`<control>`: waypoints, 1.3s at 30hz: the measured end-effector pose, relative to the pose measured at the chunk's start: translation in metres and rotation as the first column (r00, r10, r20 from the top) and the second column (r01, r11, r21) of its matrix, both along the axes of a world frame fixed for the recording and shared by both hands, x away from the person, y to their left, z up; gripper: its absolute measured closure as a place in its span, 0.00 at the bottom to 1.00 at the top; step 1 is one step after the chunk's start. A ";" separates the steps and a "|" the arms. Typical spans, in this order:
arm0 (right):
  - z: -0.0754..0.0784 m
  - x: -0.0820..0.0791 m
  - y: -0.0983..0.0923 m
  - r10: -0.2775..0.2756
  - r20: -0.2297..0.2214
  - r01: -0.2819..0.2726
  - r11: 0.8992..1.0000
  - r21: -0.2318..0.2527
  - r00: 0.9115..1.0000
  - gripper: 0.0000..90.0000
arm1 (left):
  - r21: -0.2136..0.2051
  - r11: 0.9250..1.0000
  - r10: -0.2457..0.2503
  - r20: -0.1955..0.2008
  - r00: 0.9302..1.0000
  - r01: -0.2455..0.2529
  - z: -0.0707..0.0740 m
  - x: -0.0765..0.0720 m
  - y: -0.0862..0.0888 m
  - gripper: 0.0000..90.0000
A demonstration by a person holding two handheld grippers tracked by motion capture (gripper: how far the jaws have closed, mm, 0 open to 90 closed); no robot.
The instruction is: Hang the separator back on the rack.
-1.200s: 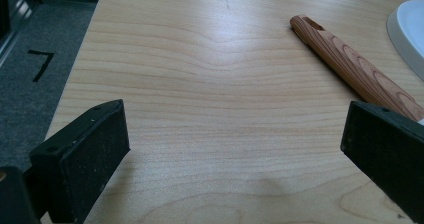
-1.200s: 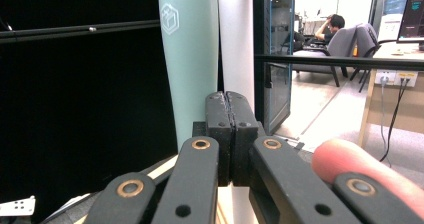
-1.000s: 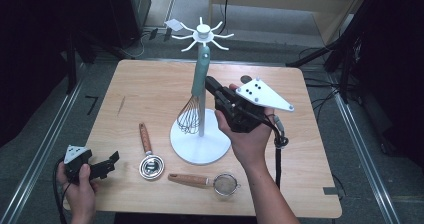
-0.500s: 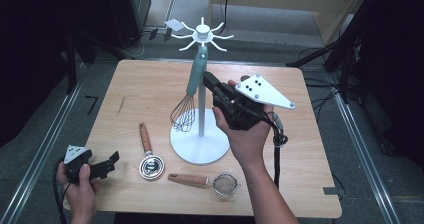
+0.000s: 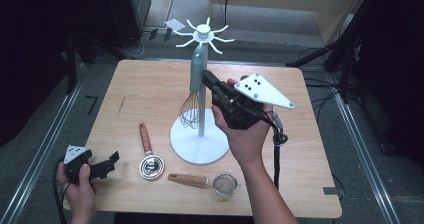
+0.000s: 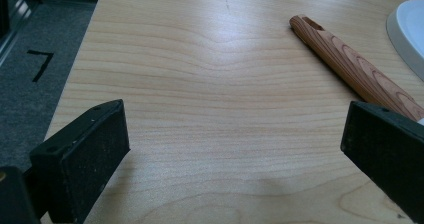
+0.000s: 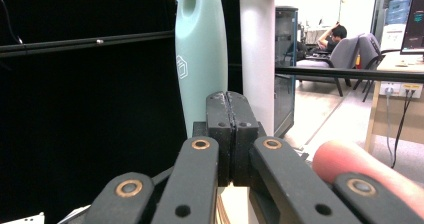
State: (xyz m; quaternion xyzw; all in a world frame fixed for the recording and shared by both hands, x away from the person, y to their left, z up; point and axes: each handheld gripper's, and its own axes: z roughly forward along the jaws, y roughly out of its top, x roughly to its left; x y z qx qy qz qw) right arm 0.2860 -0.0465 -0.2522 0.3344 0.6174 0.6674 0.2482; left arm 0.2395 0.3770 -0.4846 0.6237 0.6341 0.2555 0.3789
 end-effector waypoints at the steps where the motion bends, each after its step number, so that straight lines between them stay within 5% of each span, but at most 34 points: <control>1: 0.000 0.000 -0.001 -0.001 -0.001 0.001 1.000 -0.001 1.000 1.00 | -0.001 1.000 0.000 -0.001 1.000 0.000 0.000 0.000 0.000 0.00; 21: -0.032 -0.004 -0.021 0.000 -0.046 -0.003 0.999 -0.049 0.999 0.93 | 0.006 1.000 0.002 0.011 1.000 -0.002 0.000 -0.001 -0.001 0.00; 31: -0.074 -0.008 -0.044 -0.034 -0.099 0.021 0.991 -0.133 0.994 0.85 | 0.046 0.999 -0.019 0.027 0.999 0.017 0.001 -0.005 -0.005 0.00; 39: -0.108 -0.007 -0.063 -0.083 -0.120 0.065 0.987 -0.146 0.989 0.84 | 0.062 0.998 -0.022 0.023 0.999 0.021 0.003 -0.007 -0.009 0.00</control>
